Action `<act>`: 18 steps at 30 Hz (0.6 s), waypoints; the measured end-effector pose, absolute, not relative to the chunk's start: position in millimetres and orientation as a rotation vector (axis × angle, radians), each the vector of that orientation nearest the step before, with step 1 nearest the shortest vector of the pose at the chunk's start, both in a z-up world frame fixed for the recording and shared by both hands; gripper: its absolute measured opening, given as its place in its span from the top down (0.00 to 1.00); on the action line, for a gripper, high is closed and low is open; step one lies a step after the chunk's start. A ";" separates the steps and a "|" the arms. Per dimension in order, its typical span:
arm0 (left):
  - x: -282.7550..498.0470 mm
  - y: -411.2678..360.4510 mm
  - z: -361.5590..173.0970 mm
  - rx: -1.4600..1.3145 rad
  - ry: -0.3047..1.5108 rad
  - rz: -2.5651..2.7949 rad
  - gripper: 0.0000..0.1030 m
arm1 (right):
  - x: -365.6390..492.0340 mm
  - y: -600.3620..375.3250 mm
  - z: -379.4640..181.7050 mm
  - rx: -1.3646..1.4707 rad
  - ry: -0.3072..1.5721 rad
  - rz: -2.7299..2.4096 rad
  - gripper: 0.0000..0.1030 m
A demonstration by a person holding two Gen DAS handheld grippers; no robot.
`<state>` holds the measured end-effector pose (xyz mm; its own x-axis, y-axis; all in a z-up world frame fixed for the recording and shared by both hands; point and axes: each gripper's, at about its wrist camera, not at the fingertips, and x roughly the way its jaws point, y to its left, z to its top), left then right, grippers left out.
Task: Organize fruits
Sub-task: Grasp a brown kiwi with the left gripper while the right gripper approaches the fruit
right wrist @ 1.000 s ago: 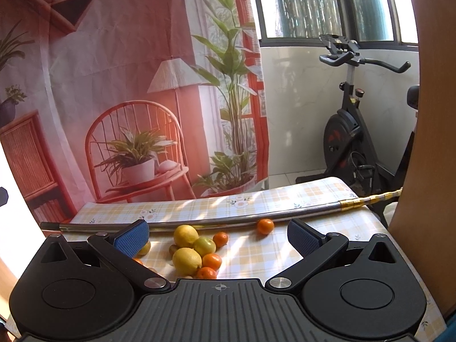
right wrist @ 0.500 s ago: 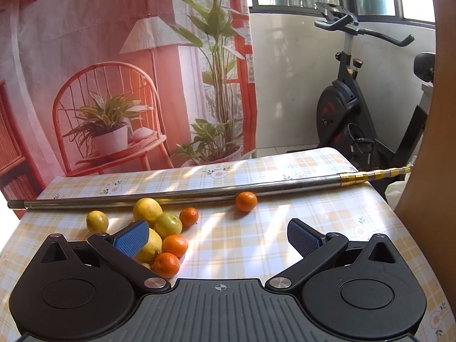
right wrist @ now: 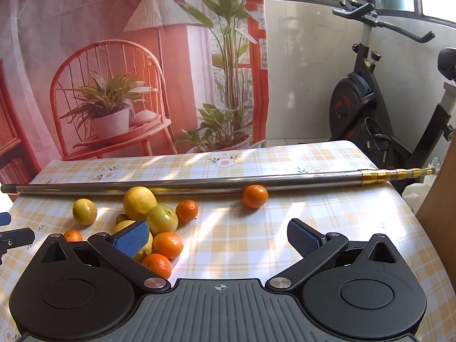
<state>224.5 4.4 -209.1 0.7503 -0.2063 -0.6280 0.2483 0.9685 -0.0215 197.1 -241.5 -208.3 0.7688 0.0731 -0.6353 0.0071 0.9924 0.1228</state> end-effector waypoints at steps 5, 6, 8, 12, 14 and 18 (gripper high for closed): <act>246.1 4.0 -237.1 -0.004 0.829 -0.314 0.55 | 205.4 -248.9 -219.1 0.120 0.712 -0.001 0.08; 249.9 4.7 -241.6 -0.026 0.850 -0.317 0.56 | 206.4 -250.3 -222.1 0.123 0.713 0.001 0.08; 256.6 4.5 -249.7 -0.039 0.880 -0.312 0.63 | 207.2 -252.4 -225.9 0.132 0.715 0.006 0.10; 264.2 2.7 -260.9 -0.039 0.927 -0.310 0.63 | 209.3 -257.4 -233.1 0.149 0.724 -0.002 0.13; 268.0 -1.3 -265.5 -0.030 0.941 -0.306 0.63 | 211.2 -260.7 -236.3 0.162 0.731 -0.011 0.13; 271.9 -9.8 -273.0 0.024 0.960 -0.288 0.63 | 213.1 -265.3 -241.9 0.173 0.740 -0.012 0.13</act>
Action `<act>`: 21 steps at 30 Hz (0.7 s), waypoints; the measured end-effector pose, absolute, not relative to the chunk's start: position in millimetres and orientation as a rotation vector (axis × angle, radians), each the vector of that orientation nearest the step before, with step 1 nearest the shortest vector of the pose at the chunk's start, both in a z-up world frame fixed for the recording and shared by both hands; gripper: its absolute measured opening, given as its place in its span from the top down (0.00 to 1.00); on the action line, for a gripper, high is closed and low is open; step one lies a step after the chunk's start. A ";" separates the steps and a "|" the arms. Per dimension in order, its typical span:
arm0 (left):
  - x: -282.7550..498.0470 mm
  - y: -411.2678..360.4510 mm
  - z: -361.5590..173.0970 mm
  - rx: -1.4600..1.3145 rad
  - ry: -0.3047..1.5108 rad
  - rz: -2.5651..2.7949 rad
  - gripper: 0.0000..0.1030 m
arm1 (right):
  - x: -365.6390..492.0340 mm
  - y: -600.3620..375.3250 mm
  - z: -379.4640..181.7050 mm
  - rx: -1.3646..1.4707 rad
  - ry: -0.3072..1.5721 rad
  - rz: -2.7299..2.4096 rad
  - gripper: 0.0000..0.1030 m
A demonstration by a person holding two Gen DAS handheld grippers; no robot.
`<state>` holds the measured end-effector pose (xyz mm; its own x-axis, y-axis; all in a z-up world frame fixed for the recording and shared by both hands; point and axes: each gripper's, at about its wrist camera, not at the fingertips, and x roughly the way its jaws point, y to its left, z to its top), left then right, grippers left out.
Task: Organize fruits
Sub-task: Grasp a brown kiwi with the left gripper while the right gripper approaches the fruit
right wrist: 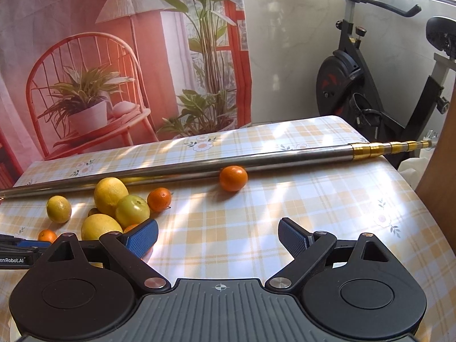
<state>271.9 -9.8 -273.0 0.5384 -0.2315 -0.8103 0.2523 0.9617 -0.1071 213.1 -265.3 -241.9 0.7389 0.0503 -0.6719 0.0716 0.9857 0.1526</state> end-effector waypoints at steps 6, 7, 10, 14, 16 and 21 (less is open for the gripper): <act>272.4 -14.8 -277.1 0.076 0.951 -0.283 0.70 | 212.8 -267.2 -244.9 0.172 0.743 -0.011 0.13; 271.7 -16.0 -276.7 0.087 0.947 -0.282 0.70 | 213.1 -267.6 -245.5 0.173 0.744 -0.010 0.13; 268.6 -13.7 -274.5 0.079 0.934 -0.277 0.70 | 214.7 -268.4 -248.1 0.178 0.748 -0.009 0.13; 260.5 -10.0 -263.9 0.072 0.883 -0.254 0.70 | 215.8 -271.9 -253.1 0.171 0.715 0.005 0.13; 255.2 -7.8 -256.4 0.064 0.853 -0.242 0.70 | 216.7 -273.9 -256.7 0.154 0.675 0.004 0.13; 240.7 -5.1 -235.9 0.023 0.780 -0.200 0.70 | 220.9 -278.8 -264.2 0.098 0.546 -0.015 0.13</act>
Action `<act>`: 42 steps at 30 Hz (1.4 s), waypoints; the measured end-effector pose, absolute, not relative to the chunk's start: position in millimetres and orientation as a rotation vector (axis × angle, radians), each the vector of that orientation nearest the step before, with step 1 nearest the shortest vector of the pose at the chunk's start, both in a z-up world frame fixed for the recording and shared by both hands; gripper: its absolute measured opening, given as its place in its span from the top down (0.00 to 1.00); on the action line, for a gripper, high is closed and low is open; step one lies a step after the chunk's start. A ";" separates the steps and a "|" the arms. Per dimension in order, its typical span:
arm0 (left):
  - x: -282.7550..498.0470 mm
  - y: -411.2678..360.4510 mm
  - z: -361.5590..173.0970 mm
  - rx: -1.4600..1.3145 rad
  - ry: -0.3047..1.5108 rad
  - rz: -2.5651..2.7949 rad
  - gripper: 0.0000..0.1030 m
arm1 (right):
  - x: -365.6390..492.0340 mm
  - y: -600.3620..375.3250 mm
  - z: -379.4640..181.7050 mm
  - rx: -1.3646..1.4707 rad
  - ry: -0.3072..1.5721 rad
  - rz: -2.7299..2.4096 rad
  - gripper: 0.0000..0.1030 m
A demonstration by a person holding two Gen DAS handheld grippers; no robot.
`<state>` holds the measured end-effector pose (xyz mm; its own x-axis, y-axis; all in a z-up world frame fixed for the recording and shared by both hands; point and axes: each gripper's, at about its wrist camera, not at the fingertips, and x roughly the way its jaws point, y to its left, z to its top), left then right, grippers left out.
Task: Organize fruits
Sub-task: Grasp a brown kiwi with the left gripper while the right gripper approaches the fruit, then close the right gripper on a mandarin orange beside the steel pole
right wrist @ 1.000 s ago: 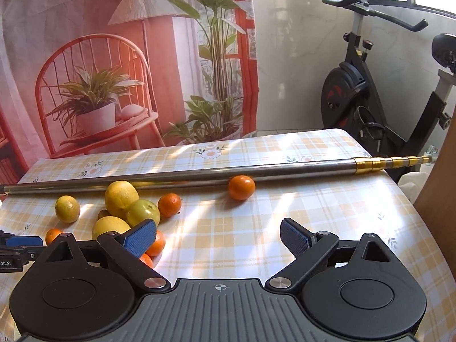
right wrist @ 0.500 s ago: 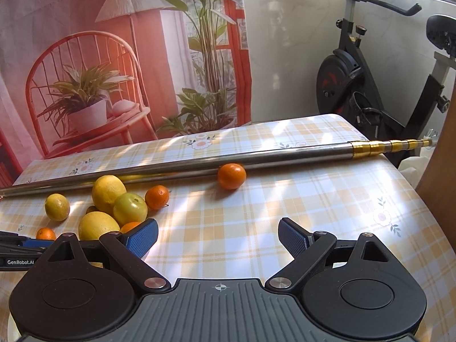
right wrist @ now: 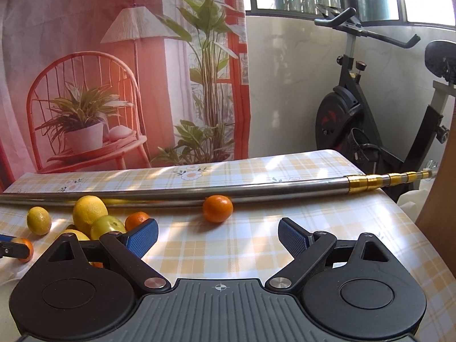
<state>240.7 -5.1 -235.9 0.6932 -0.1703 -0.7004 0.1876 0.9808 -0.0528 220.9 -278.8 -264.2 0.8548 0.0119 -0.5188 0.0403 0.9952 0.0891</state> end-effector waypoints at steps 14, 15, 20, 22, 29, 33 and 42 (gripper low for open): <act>224.8 -7.5 -222.0 -0.015 0.732 -0.169 0.70 | 286.4 -271.7 -297.6 0.002 0.520 0.004 0.29; 224.3 -7.4 -222.9 -0.015 0.732 -0.169 0.70 | 293.4 -269.0 -300.6 -0.012 0.526 0.011 0.30; 223.1 -8.3 -224.6 -0.022 0.739 -0.177 0.70 | 320.1 -265.3 -311.8 -0.040 0.568 0.017 0.36; 222.3 -9.5 -225.1 -0.019 0.737 -0.180 0.70 | 328.5 -265.3 -315.5 -0.043 0.592 0.021 0.39; 217.6 -12.8 -227.3 -0.002 0.728 -0.202 0.70 | 337.2 -262.1 -324.4 -0.039 0.650 0.037 0.48; 214.4 -10.7 -228.4 -0.011 0.732 -0.202 0.70 | 338.6 -264.1 -327.4 -0.027 0.677 0.039 0.56; 209.6 -11.7 -230.1 -0.010 0.751 -0.220 0.70 | 330.7 -264.2 -328.2 -0.027 0.666 0.032 0.65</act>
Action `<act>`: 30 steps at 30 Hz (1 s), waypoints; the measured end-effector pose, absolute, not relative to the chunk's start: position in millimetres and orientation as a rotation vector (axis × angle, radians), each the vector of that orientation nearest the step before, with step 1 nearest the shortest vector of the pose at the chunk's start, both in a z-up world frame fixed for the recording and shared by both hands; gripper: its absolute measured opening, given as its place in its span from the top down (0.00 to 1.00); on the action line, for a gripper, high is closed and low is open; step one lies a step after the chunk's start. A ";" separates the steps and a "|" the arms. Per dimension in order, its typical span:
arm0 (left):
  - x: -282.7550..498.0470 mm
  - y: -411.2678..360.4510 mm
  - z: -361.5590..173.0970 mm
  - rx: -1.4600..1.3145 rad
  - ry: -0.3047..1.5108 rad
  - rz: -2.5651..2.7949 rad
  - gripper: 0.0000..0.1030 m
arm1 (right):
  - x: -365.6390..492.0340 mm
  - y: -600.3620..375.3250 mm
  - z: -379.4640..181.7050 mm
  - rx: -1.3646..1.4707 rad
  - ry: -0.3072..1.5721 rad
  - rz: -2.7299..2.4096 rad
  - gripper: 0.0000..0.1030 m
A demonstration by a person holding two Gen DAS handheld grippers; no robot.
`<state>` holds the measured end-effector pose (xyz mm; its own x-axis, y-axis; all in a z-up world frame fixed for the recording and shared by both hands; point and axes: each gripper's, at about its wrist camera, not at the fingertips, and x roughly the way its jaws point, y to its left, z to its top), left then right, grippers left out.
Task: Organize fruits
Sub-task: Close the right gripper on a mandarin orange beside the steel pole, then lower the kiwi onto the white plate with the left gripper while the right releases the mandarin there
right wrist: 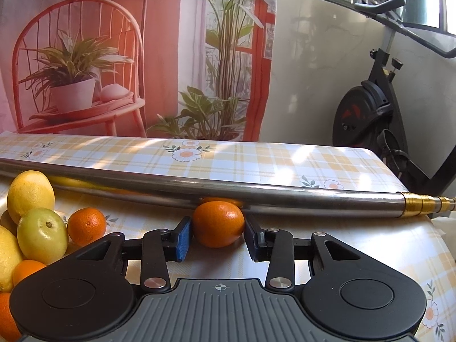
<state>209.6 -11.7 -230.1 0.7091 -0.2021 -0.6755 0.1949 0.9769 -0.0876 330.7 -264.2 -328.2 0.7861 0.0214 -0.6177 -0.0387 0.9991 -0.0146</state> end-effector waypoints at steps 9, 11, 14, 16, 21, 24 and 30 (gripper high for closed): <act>193.0 -4.3 -232.0 -0.050 0.780 -0.253 0.70 | 291.5 -256.6 -314.4 0.011 0.672 0.045 0.65; 188.7 -2.9 -233.6 -0.049 0.786 -0.257 0.70 | 275.7 -249.3 -304.6 0.024 0.661 0.071 0.65; 181.7 0.9 -235.6 -0.055 0.792 -0.266 0.70 | 250.5 -236.8 -288.3 0.035 0.647 0.107 0.65; 177.3 1.0 -236.3 -0.042 0.794 -0.272 0.70 | 233.4 -227.6 -278.9 0.045 0.645 0.130 0.65; 169.5 1.3 -240.4 -0.002 0.796 -0.279 0.70 | 198.4 -202.3 -265.4 0.047 0.660 0.182 0.65; 166.4 2.4 -244.0 0.005 0.805 -0.279 0.70 | 179.1 -185.8 -258.4 0.042 0.670 0.201 0.65; 159.9 8.0 -248.5 0.001 0.818 -0.282 0.70 | 150.1 -170.4 -257.7 0.058 0.705 0.219 0.65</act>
